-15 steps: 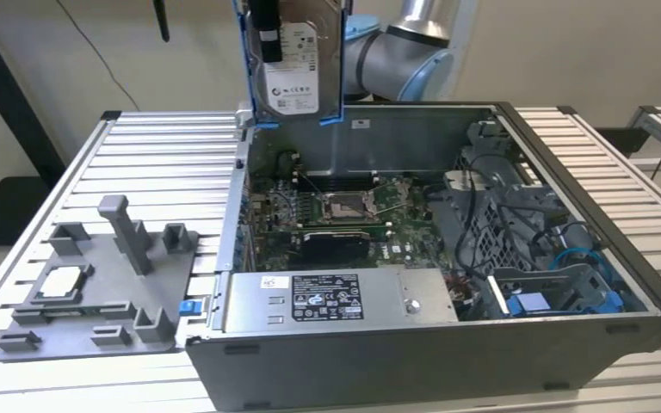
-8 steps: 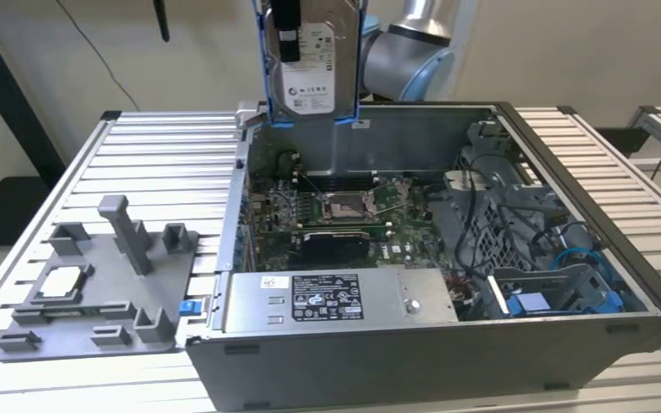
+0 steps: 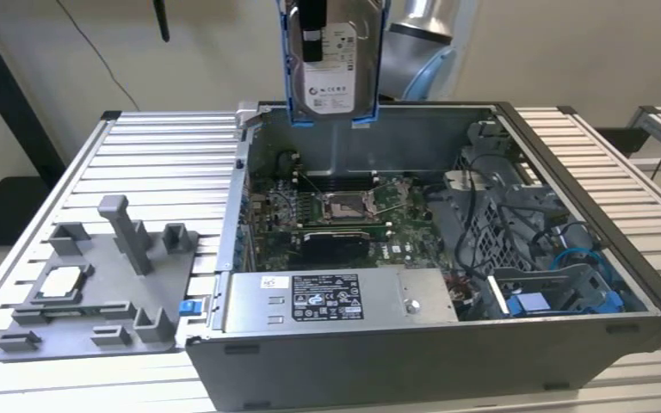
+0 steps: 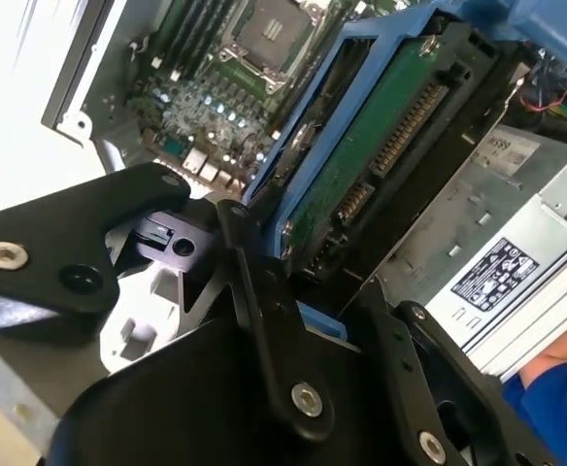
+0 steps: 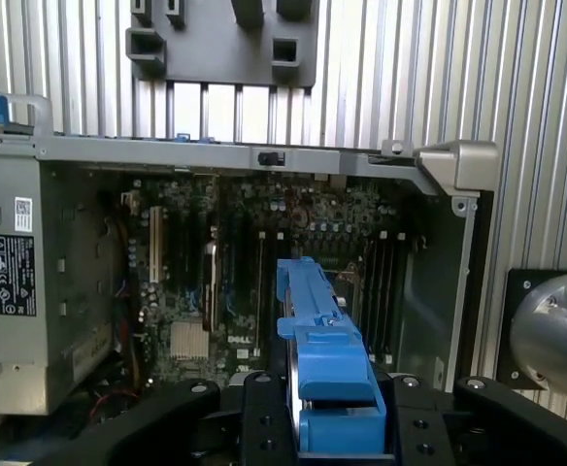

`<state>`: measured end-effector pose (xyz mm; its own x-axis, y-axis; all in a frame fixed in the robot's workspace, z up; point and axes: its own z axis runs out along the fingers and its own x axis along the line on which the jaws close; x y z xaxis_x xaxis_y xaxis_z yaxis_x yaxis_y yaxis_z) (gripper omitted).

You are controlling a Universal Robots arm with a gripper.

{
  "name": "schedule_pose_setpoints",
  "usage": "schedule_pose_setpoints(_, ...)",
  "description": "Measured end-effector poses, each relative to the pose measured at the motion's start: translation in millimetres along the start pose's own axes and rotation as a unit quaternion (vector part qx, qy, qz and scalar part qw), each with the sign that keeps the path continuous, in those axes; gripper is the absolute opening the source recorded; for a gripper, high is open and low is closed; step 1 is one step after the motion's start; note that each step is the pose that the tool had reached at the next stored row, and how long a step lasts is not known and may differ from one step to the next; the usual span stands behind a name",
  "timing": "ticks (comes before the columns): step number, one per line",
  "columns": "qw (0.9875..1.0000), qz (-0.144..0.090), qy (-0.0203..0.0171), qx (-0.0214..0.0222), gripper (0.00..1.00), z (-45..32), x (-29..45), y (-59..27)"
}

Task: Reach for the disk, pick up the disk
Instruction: 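Pick up the disk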

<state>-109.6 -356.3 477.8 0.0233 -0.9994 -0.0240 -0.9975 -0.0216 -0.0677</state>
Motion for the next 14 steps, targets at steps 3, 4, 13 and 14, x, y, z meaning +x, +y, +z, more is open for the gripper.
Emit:
schedule_pose_setpoints(3, 1.0, 0.0, 0.0, -0.0002, 0.0, 0.8, 0.3, -11.2)
schedule_pose_setpoints(4, 1.0, 0.0, 0.0, -0.0002, 0.0, 1.0, 0.3, -14.8)
schedule_pose_setpoints(13, 1.0, 0.0, 0.0, -0.0006, 0.0, 3.2, 1.1, -47.2)
schedule_pose_setpoints(14, 1.0, 0.0, 0.0, -0.0006, 0.0, 3.4, 1.2, -50.6)
